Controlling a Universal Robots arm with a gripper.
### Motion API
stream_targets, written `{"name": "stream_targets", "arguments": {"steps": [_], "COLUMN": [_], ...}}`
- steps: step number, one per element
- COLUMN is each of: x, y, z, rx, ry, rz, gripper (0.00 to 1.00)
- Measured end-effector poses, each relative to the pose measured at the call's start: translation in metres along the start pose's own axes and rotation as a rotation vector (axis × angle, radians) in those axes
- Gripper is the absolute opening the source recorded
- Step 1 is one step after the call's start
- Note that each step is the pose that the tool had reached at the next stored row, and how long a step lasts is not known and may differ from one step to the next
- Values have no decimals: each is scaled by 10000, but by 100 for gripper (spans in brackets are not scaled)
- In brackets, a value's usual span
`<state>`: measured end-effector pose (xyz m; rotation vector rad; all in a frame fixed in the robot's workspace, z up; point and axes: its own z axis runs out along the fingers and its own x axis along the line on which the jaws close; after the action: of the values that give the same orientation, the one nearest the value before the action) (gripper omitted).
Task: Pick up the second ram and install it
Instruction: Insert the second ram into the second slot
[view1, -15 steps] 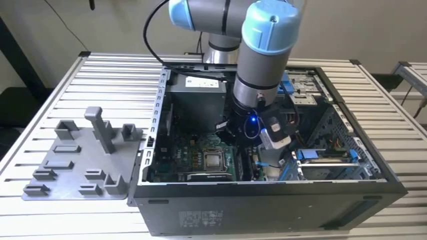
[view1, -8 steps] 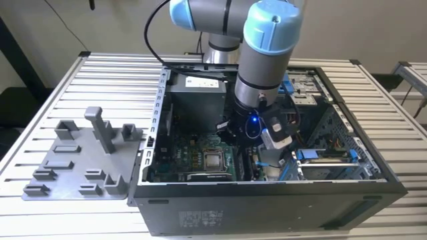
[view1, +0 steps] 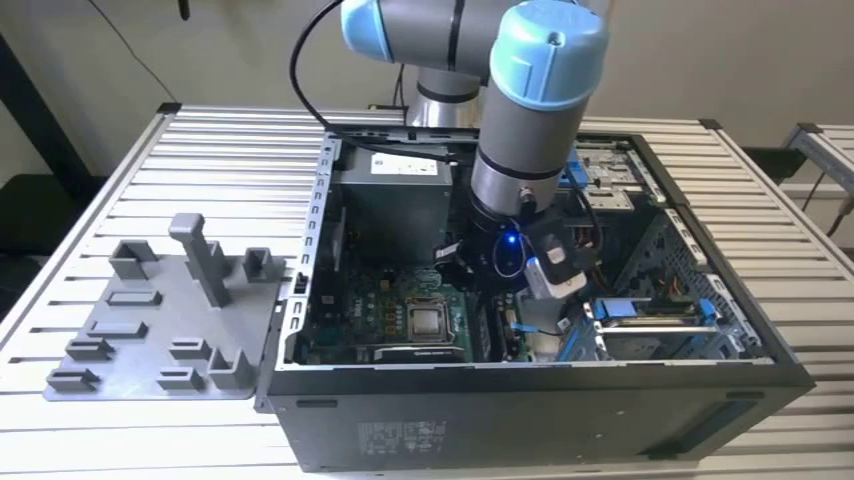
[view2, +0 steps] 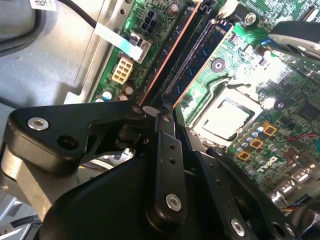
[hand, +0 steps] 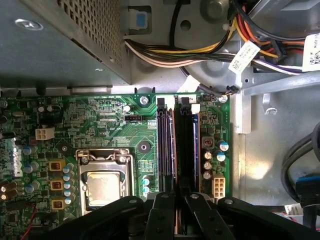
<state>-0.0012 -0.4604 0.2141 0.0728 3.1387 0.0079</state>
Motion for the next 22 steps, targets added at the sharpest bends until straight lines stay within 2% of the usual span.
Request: {"name": "stream_targets", "arguments": {"steps": [4,7,16,17,18,22], "x": [4,5,4,4,5,4], "y": [0,0,3,0,0,1], "z": [8,53,69,62,43,-121], "rx": [-13,-57,-77,-63,-68,-84], "ry": [0,3,-1,2,6,9], "rz": [-1,1,0,-1,0,0], "gripper": [15,15,16,22,22,22]}}
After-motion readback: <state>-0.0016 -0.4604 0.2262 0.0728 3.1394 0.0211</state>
